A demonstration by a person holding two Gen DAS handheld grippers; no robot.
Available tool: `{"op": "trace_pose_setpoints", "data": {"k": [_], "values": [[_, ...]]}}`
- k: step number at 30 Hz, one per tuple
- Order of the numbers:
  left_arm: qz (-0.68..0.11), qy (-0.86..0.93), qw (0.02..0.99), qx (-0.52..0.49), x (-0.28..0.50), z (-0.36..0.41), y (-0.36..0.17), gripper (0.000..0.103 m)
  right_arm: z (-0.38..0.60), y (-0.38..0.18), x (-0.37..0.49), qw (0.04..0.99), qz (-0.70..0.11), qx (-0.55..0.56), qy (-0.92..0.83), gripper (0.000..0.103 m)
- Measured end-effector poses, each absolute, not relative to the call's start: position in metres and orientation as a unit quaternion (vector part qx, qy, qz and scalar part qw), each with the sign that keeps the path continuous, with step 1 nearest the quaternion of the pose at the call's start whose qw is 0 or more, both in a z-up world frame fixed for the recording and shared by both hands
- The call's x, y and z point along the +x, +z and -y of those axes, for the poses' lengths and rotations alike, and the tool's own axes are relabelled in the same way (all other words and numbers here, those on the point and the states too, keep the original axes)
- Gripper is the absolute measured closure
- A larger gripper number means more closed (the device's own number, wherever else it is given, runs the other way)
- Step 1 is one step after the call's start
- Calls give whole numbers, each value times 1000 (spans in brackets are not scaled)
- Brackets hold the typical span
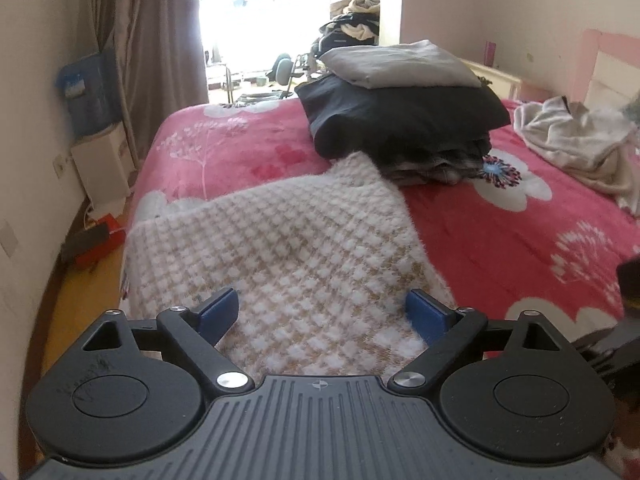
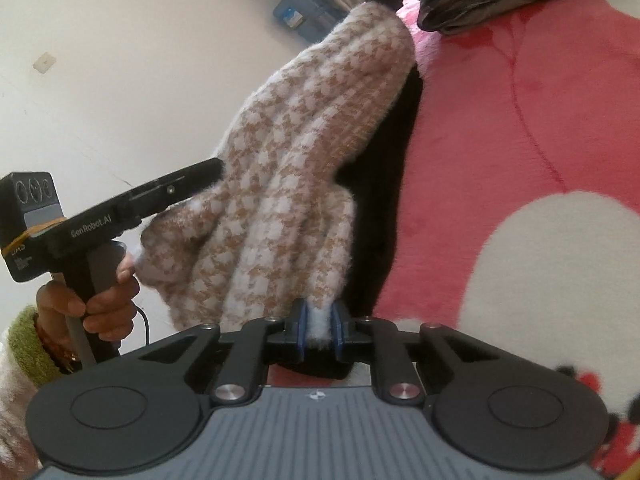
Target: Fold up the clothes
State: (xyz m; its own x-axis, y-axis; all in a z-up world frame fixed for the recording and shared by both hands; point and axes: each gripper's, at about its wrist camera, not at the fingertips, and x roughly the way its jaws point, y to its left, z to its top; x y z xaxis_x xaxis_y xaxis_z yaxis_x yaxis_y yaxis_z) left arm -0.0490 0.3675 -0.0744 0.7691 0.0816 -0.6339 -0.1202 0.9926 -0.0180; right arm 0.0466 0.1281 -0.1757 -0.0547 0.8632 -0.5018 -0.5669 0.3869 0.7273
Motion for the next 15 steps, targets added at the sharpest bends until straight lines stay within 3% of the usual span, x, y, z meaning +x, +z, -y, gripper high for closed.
{"op": "trace_pose_setpoints", "data": {"k": [7, 15], "values": [[-331, 76, 938, -70, -47, -379, -70, 11, -113, -143, 19, 659, -470, 189, 557, 97], [-344, 85, 935, -34, -39, -360, -80, 11, -98, -203, 16, 618, -539, 282, 498, 98]]}}
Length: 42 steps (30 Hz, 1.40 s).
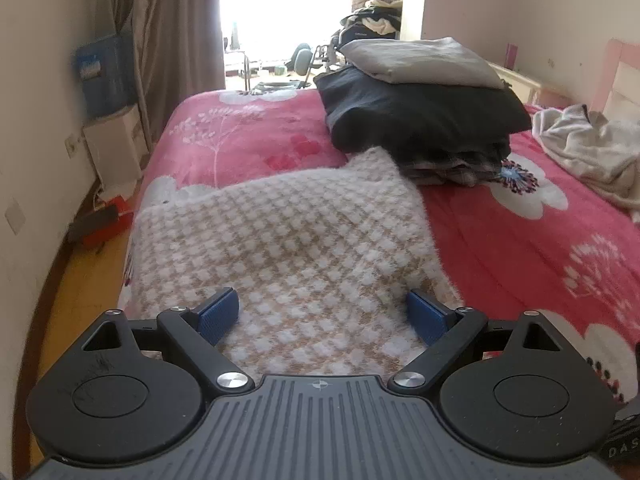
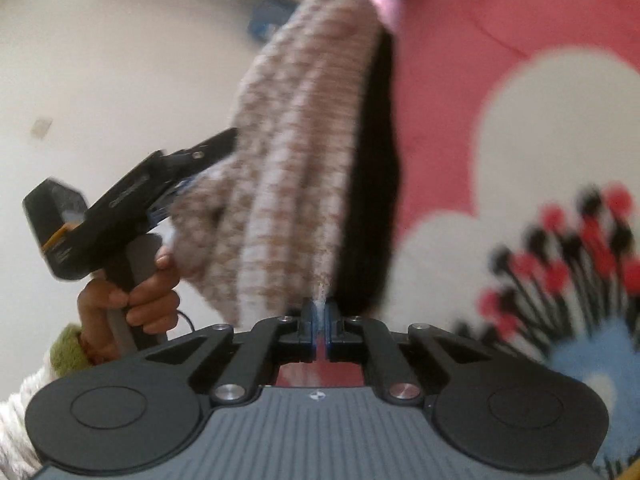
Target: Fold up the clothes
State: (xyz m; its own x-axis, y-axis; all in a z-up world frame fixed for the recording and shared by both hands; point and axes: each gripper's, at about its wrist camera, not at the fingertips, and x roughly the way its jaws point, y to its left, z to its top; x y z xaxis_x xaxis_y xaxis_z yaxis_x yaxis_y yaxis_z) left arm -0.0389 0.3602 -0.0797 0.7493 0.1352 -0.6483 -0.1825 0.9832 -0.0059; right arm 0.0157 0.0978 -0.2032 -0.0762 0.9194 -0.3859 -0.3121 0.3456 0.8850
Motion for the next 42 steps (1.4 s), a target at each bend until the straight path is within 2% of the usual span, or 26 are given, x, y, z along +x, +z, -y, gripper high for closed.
{"op": "trace_pose_setpoints", "data": {"k": [3, 8, 18, 34, 42], "values": [[-339, 94, 935, -39, -41, -359, -81, 11, -91, -199, 12, 613, -541, 293, 496, 98], [-341, 112, 932, -43, -42, -357, -79, 10, -72, -165, -7, 642, -532, 225, 504, 97], [-365, 152, 918, 7, -38, -337, -50, 13, -26, -98, -25, 735, -459, 128, 482, 96], [-313, 199, 927, -49, -90, -320, 0, 13, 7, -10, -27, 838, -336, -55, 426, 96], [-281, 207, 934, -73, -103, -313, 22, 13, -23, 52, -22, 825, -271, -133, 477, 96]]}}
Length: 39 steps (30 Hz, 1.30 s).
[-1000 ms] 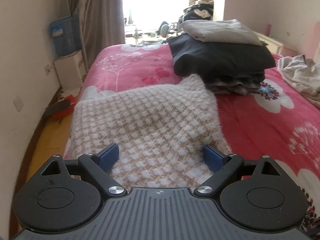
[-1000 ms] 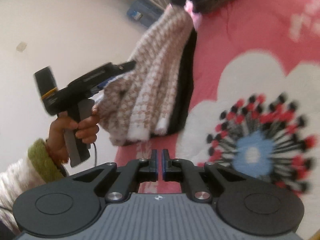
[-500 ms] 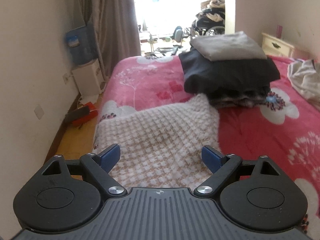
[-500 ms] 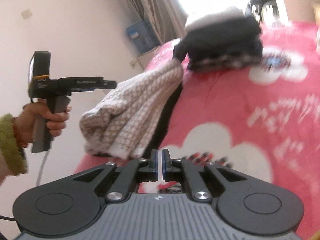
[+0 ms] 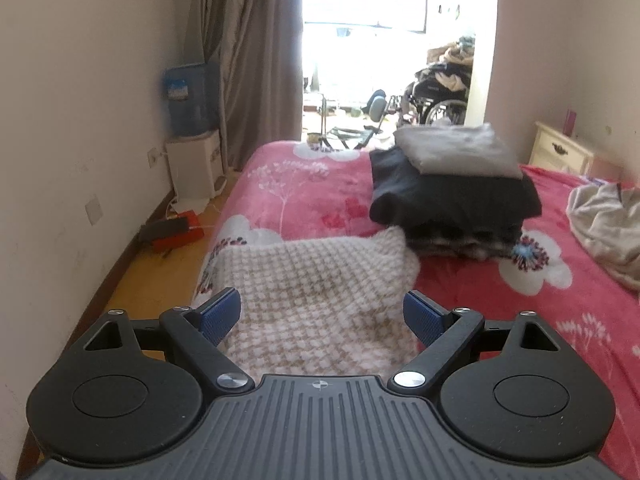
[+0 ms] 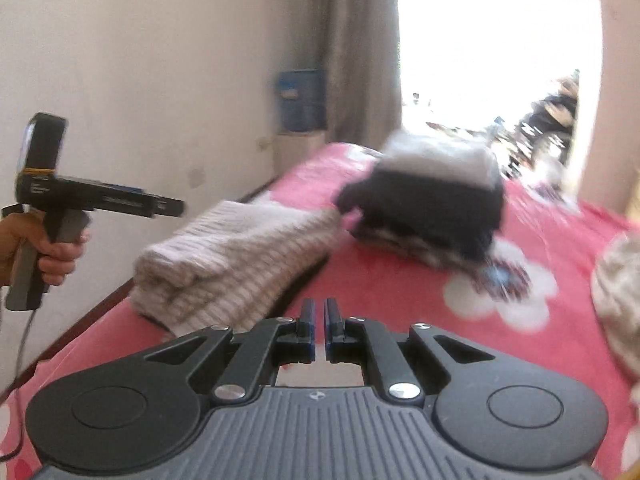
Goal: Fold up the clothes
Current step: 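Lower the coat onto the bed beside the stack and open the right gripper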
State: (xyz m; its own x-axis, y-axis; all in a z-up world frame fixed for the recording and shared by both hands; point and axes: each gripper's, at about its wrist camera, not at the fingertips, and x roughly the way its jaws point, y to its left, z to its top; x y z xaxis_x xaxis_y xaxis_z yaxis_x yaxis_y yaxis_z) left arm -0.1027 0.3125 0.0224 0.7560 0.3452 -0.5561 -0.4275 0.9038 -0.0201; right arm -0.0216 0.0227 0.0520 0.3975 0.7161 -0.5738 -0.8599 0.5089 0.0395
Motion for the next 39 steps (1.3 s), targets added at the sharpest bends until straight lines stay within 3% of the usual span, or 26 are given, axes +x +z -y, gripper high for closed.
{"op": "trace_pose_setpoints", "data": {"k": [9, 18, 26, 29, 34, 39], "values": [[-264, 233, 935, -50, -136, -306, 29, 13, -87, 71, -28, 807, -284, -71, 513, 92], [-263, 246, 932, -29, -124, -333, -16, 14, -110, 10, -8, 818, -346, -17, 460, 88], [-319, 222, 921, -15, -111, -350, -70, 17, -198, -22, 1, 808, -318, -25, 496, 88], [-314, 216, 924, -20, -115, -352, -75, 17, -227, -41, 3, 811, -306, -30, 498, 90], [-324, 199, 924, -45, -117, -358, -80, 14, -236, -103, 13, 810, -354, -23, 467, 96], [-313, 204, 926, -55, -120, -358, -76, 14, -224, -108, 19, 802, -368, 27, 470, 97]]}}
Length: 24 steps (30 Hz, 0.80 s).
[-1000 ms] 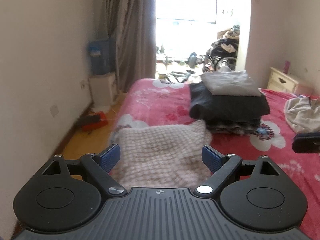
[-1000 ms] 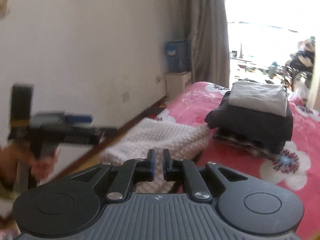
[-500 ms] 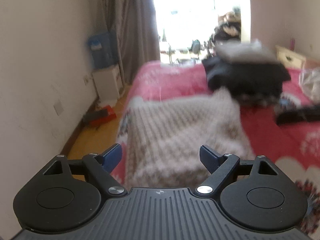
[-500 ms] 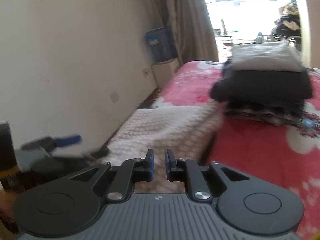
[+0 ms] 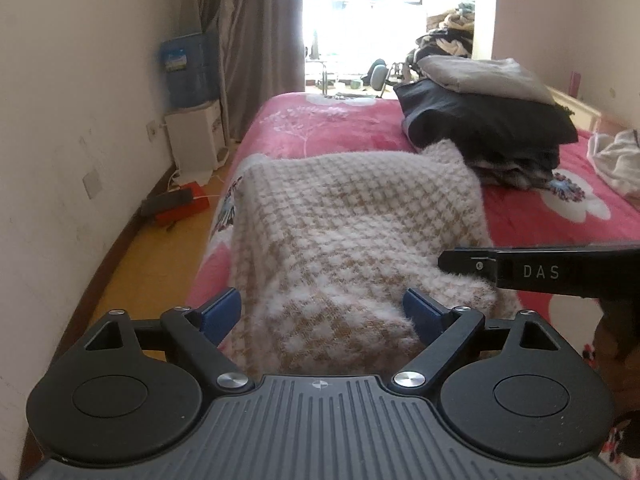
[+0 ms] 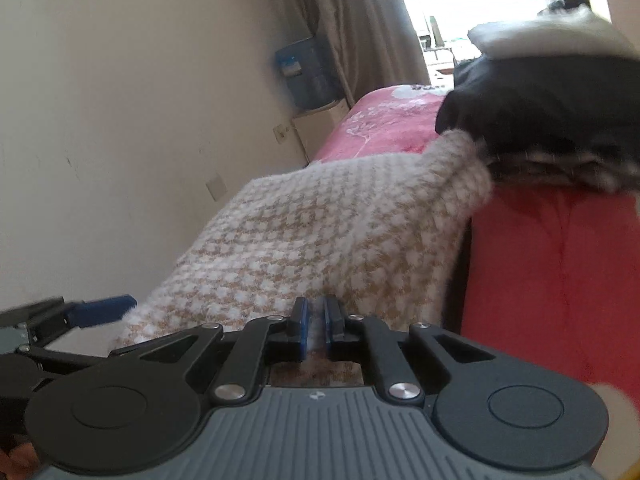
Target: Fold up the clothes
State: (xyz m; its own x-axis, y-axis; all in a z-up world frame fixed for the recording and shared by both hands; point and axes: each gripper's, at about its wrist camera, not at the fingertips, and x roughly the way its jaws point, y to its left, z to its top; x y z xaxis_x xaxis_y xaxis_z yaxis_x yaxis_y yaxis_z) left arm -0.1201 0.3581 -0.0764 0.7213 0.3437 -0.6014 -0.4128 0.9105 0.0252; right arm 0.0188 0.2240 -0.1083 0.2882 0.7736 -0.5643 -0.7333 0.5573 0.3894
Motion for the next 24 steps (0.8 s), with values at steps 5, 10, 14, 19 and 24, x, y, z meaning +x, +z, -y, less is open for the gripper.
{"op": "trace_pose_setpoints", "data": {"k": [5, 10, 14, 19, 24], "values": [[-280, 223, 932, -60, -140, -345, -51, 16, -200, -80, 21, 783, -390, 59, 482, 88], [-257, 242, 930, -107, -169, -324, -24, 14, -176, -45, -16, 779, -375, -41, 501, 75], [-260, 273, 918, -128, -183, -304, -16, 10, -167, -38, -50, 774, -380, -116, 493, 60], [-273, 321, 897, -135, -191, -284, -18, 5, -155, -34, -79, 786, -382, -141, 465, 42], [-308, 336, 883, -113, -198, -266, -20, 1, -139, -32, -89, 802, -381, -137, 439, 26]]}}
